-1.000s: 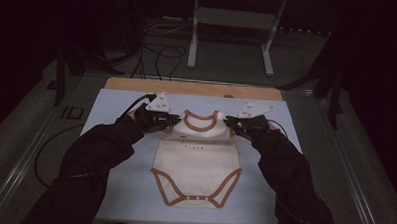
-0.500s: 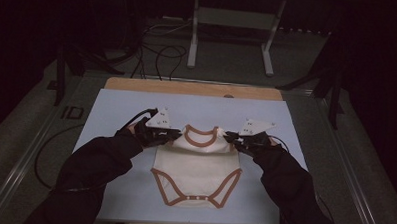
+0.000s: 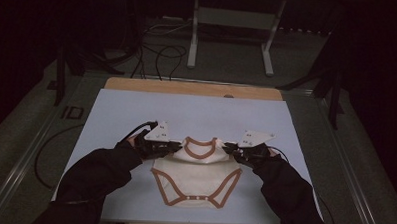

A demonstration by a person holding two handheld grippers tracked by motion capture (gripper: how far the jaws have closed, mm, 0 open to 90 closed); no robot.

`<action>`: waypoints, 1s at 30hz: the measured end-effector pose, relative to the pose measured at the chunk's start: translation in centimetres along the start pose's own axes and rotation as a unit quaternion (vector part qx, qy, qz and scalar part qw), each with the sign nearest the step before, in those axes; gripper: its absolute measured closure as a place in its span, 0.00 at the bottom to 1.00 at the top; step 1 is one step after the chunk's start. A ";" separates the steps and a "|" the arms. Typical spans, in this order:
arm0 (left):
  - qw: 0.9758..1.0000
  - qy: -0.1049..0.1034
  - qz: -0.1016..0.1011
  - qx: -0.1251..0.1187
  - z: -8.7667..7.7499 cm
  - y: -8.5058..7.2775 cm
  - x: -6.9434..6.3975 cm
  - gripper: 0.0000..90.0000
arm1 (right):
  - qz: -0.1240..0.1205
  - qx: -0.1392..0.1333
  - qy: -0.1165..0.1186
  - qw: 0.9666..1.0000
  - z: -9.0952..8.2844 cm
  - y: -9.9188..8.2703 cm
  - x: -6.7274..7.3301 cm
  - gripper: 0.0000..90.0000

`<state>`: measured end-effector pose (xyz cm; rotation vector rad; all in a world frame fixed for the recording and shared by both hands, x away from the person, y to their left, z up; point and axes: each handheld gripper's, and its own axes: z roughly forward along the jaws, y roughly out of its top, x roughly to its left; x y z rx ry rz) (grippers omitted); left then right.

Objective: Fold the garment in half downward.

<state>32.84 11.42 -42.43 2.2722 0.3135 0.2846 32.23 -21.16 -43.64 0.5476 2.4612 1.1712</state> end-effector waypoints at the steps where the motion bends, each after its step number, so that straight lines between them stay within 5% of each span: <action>1: 1.000 0.000 0.000 0.000 0.1 -0.2 -0.2 0.96 | 0.002 0.002 0.003 1.000 0.0 -0.1 0.2 0.91; 15: 0.999 -0.022 0.013 0.026 0.6 -2.2 -2.9 0.96 | 0.004 0.011 0.030 0.999 0.3 -1.9 2.8 0.91; 25: 0.999 -0.038 -0.005 0.032 1.1 -4.2 -4.0 0.96 | 0.011 0.019 0.050 0.999 0.1 -3.2 4.2 0.91; 30: 0.998 -0.044 -0.028 0.031 1.3 -5.6 -4.3 0.96 | 0.033 0.030 0.059 0.997 0.4 -4.0 4.7 0.91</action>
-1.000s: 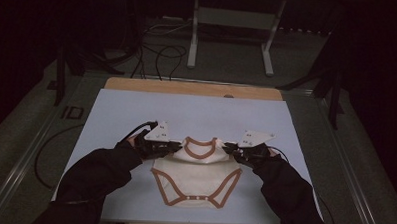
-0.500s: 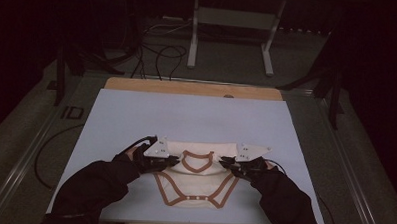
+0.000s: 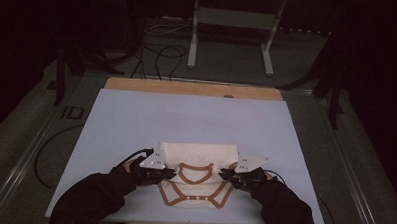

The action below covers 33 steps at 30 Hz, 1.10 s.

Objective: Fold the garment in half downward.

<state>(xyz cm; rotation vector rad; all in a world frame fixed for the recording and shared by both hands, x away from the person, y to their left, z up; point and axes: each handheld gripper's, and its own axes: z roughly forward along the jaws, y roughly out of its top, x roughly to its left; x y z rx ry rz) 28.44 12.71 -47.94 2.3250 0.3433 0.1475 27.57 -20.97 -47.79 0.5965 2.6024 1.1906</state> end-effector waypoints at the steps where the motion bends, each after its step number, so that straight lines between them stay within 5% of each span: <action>1: 1.000 -0.002 -0.002 0.001 0.1 -0.2 -0.1 0.96 | 0.002 0.000 0.002 1.000 0.1 -0.2 0.0 0.91; 16: 0.999 -0.023 -0.033 0.011 1.4 -2.6 -0.7 0.95 | 0.016 0.016 0.015 1.000 0.6 -1.7 0.5 0.90; 18: 0.999 -0.026 -0.034 0.009 1.5 -2.5 -0.8 0.88 | 0.021 0.018 0.021 0.999 0.7 -1.8 0.4 0.85; 21: 0.998 -0.029 -0.051 -0.006 1.2 -2.3 -0.7 0.65 | 0.040 0.007 0.022 0.999 0.4 -1.8 0.0 0.66; 26: 0.997 -0.030 -0.067 -0.006 0.9 -1.8 -0.1 0.56 | 0.060 -0.008 0.035 0.998 0.1 -1.1 -0.8 0.53; 33: 0.993 -0.034 -0.112 -0.006 1.8 -1.3 1.5 0.60 | 0.074 0.015 0.032 0.997 1.5 -0.8 -1.6 0.65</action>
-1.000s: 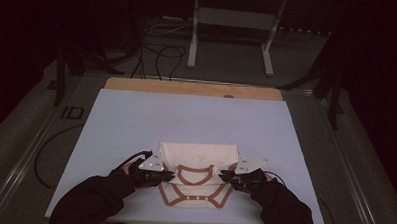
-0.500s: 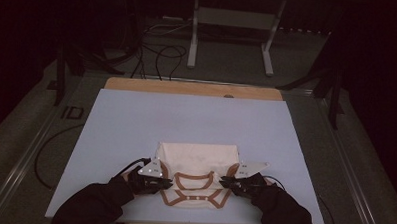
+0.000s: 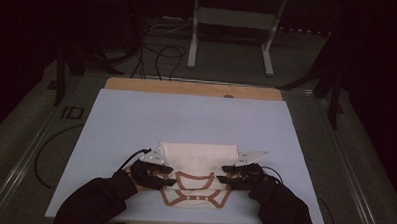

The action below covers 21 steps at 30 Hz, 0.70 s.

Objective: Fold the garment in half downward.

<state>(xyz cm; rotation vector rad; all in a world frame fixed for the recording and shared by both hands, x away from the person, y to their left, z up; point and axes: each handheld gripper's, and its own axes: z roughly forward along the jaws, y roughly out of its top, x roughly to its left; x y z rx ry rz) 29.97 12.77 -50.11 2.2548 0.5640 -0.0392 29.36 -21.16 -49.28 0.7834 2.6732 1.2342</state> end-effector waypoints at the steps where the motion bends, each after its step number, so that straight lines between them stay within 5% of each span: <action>1: 1.000 0.000 0.003 0.002 0.1 0.1 0.1 0.62 | 0.001 0.005 0.005 1.000 0.3 -0.1 -0.2 0.68; 5: 1.000 0.011 0.018 0.015 0.9 0.4 0.2 0.79 | 0.006 0.027 0.005 1.000 1.6 -0.4 -0.7 0.73; 13: 0.999 0.017 0.011 0.036 1.7 0.1 0.6 0.96 | 0.004 0.043 0.014 0.999 2.2 -1.0 -1.0 0.87; 21: 0.999 0.014 0.006 0.029 1.6 0.0 0.8 0.99 | -0.013 0.044 0.009 0.999 2.1 -0.7 -0.4 0.98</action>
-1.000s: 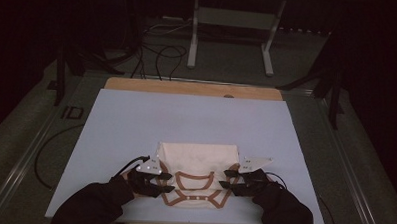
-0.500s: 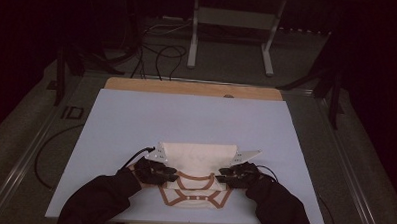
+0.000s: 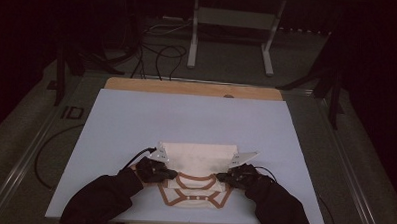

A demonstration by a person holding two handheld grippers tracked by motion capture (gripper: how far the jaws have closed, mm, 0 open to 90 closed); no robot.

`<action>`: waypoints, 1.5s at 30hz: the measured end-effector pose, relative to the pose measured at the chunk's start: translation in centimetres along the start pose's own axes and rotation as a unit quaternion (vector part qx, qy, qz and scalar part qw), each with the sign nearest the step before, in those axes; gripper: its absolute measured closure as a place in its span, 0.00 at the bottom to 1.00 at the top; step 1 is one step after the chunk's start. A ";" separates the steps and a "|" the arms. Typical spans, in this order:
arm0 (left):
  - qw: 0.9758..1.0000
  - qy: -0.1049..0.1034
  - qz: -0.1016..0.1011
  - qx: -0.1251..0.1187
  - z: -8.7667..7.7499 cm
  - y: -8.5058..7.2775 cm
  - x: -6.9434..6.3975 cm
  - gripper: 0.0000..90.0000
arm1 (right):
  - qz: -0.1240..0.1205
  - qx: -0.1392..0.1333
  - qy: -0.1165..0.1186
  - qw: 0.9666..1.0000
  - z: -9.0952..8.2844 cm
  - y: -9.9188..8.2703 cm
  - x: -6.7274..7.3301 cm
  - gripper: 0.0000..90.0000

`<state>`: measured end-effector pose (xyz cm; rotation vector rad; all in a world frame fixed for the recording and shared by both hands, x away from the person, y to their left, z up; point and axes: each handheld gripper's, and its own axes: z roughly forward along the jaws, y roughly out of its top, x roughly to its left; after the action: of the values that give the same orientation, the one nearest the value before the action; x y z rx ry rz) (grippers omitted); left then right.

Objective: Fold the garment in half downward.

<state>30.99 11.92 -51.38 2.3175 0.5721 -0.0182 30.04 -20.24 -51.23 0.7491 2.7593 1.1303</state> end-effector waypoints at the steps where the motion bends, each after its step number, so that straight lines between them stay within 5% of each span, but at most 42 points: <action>1: 1.000 -0.004 -0.001 -0.009 -0.2 0.0 0.0 0.99 | 0.001 -0.002 0.000 1.000 0.0 0.0 0.1 0.98; 6: 0.999 -0.009 0.013 -0.031 -1.4 0.3 -0.5 0.99 | -0.014 -0.017 -0.001 1.000 -1.2 0.6 0.8 0.99; 13: 0.996 -0.031 0.059 -0.056 -3.0 0.4 -2.4 0.99 | -0.038 -0.032 0.000 0.999 -2.7 0.8 2.7 0.99; 19: 0.996 -0.032 0.074 -0.049 -3.5 -0.4 -3.4 0.99 | -0.037 -0.047 0.003 0.998 -3.6 0.2 3.8 0.99; 45: 0.991 -0.064 0.116 -0.020 -3.1 -2.7 -6.2 0.97 | -0.031 -0.040 0.033 0.998 -3.9 -2.8 6.4 0.96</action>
<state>23.87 13.23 -49.85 2.3095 0.2350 -0.0455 22.32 -21.51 -49.49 0.6259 2.7500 1.2656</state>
